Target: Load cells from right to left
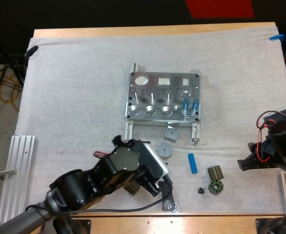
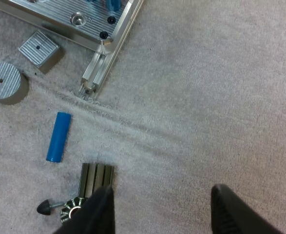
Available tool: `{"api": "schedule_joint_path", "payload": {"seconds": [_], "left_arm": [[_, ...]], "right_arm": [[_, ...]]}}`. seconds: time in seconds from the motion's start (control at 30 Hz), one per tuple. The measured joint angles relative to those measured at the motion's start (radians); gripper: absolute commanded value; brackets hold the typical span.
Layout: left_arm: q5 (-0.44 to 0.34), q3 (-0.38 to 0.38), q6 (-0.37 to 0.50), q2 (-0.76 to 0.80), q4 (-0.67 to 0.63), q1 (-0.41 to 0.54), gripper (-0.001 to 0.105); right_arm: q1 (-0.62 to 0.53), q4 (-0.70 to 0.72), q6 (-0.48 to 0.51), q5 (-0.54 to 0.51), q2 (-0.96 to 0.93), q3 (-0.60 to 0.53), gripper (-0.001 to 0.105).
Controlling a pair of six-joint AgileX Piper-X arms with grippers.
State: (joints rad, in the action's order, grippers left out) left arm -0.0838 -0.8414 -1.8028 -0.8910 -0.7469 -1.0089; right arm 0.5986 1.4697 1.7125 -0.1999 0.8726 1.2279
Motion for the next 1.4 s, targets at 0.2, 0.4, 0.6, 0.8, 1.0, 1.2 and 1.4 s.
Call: {"api": "schedule_joint_path", "payload": {"seconds": [0.2,0.4,0.6,0.8,1.0,1.2,1.4], "left_arm": [[0.069,0.000,-0.106,-0.085,0.002,0.000,0.065],[0.118,0.000,-0.293,-0.174,0.010,0.000,0.061],[0.156,0.000,-0.424,-0.276,0.110,0.000,0.059],[0.209,0.000,-0.582,-0.392,0.232,0.000,0.059],[0.250,0.000,-0.717,-0.493,0.280,0.000,0.059],[0.301,0.000,-0.803,-0.574,0.308,0.000,0.059],[0.306,0.000,-0.858,-0.634,0.310,0.000,0.059]], "right_arm": [[0.000,0.000,0.000,0.000,-0.001,-0.031,0.044],[0.000,0.000,0.000,0.000,-0.014,-0.138,0.044],[0.000,0.000,0.000,0.000,-0.071,-0.177,0.044],[0.000,0.000,0.000,-0.023,-0.127,-0.177,0.044],[0.000,0.000,0.000,-0.023,-0.160,-0.177,0.044],[0.000,0.000,0.000,-0.023,-0.178,-0.177,0.044],[0.000,0.000,0.005,-0.023,-0.177,-0.177,0.044]]}}
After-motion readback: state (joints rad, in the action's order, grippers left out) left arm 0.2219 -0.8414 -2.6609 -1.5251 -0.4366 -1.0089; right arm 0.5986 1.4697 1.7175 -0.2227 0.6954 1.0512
